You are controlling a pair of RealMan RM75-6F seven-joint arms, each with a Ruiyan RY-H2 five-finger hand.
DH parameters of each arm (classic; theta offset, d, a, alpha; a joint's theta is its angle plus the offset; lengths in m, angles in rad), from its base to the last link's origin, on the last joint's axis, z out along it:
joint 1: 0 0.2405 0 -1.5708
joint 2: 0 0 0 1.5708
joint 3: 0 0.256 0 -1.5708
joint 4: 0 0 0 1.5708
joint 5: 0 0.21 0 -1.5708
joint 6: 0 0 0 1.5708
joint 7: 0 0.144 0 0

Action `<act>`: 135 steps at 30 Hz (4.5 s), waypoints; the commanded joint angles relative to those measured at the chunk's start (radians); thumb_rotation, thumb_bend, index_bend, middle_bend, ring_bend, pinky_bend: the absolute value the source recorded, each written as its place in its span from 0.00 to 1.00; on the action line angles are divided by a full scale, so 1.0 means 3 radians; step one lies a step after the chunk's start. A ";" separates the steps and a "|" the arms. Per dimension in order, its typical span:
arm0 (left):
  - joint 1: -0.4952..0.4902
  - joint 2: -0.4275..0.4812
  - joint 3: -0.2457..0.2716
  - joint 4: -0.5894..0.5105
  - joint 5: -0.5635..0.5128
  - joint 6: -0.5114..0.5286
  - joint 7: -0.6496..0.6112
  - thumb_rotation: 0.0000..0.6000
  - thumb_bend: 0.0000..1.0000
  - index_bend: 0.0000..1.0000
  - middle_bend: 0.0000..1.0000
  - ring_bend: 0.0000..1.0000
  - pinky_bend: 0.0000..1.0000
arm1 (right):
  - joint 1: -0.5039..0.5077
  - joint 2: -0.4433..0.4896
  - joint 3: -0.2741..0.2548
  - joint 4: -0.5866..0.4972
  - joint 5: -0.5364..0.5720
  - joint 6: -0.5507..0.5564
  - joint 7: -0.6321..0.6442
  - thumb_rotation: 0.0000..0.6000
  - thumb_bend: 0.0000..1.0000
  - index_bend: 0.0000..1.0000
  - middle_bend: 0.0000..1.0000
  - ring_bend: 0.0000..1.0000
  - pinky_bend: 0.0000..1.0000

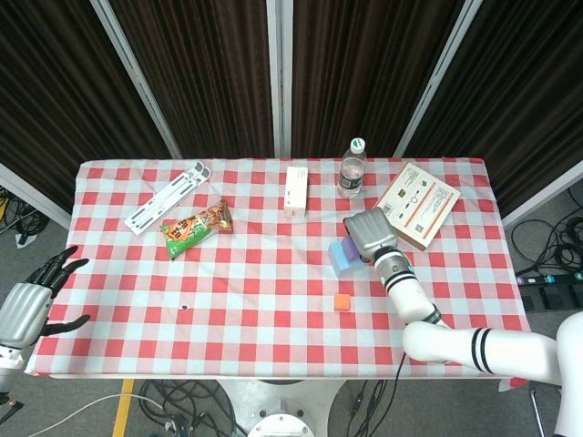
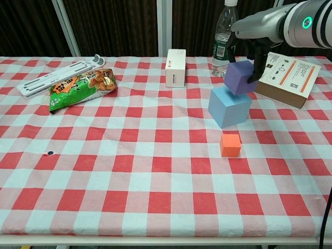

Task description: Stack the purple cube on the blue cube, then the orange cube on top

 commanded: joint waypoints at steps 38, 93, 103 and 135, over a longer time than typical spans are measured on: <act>-0.0025 -0.0014 -0.0015 0.0056 0.0001 -0.0007 -0.0031 1.00 0.05 0.20 0.15 0.13 0.28 | 0.0163 0.0121 -0.0098 -0.0136 -0.0150 0.0122 0.0300 1.00 0.00 0.34 1.00 0.96 0.90; 0.0056 -0.0112 -0.0028 0.0346 -0.0134 -0.0023 -0.0200 1.00 0.05 0.20 0.15 0.13 0.28 | -0.0708 -0.0487 -0.0533 -0.0832 -0.0748 0.1112 -0.0340 1.00 0.07 0.47 1.00 0.98 0.92; 0.0073 -0.0157 -0.0030 0.0468 -0.0140 -0.0010 -0.0325 1.00 0.05 0.20 0.15 0.13 0.28 | -0.0657 -0.0618 -0.0464 -0.0750 -0.0565 0.1093 -0.0453 1.00 0.07 0.40 1.00 0.98 0.92; 0.0112 -0.0227 -0.0002 0.0722 -0.0105 0.0038 -0.0544 1.00 0.05 0.20 0.15 0.13 0.28 | -0.0714 -0.1184 -0.0324 -0.0265 -0.0504 0.1242 -0.0492 1.00 0.07 0.37 1.00 0.99 0.93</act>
